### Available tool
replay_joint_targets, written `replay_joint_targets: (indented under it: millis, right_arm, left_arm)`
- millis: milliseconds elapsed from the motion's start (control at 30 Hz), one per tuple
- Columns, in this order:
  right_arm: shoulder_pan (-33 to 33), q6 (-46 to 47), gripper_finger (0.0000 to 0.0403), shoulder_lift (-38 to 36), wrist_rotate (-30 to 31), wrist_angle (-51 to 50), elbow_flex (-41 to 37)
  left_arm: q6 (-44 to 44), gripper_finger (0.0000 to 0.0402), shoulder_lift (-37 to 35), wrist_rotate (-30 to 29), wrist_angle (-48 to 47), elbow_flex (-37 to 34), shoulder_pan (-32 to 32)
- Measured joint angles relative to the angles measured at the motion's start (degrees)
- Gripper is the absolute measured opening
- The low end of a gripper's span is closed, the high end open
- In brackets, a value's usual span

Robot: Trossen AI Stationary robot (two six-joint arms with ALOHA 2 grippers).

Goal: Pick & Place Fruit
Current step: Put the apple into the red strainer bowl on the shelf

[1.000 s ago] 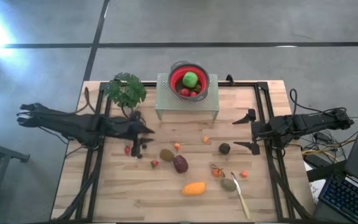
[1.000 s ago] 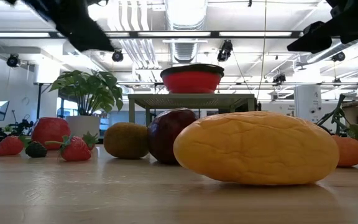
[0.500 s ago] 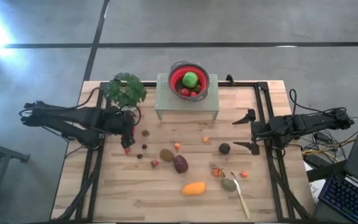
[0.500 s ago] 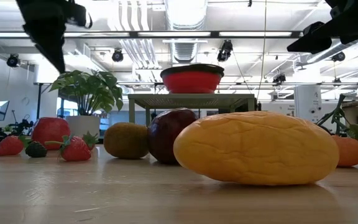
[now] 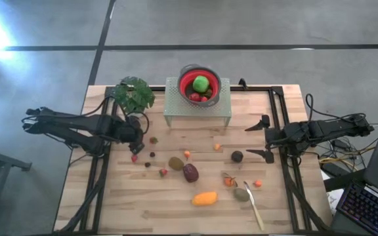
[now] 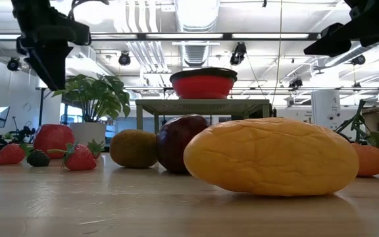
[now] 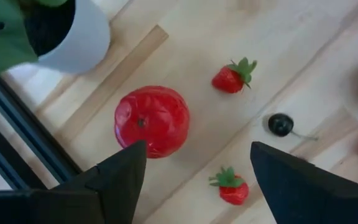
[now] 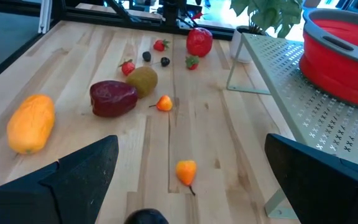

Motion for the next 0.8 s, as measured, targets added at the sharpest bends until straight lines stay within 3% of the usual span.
replay_joint_targets:
  millis: [167, 367, 500, 800]
  right_arm:
    - [0.0, 0.0, 0.04, 0.0, 0.0, 0.0, -0.02]
    - [0.0, 0.0, 0.04, 0.0, 0.0, 0.0, -0.02]
    - [0.0, 0.0, 0.04, 0.0, 0.0, 0.0, -0.02]
    - [0.0, -0.01, 0.04, -0.02, 0.0, 0.01, -0.02]
  left_arm:
    - [-1.16, 0.0292, 0.0, -1.67, 0.39, 0.0, 0.08]
    - [3.79, 0.029, 0.0, -5.23, 2.02, 0.13, 0.08]
    - [0.18, 0.0295, 0.36, -5.21, 2.26, 0.13, 0.82]
    - [-1.65, 0.0359, 4.98, -4.52, -0.36, 0.13, 4.66]
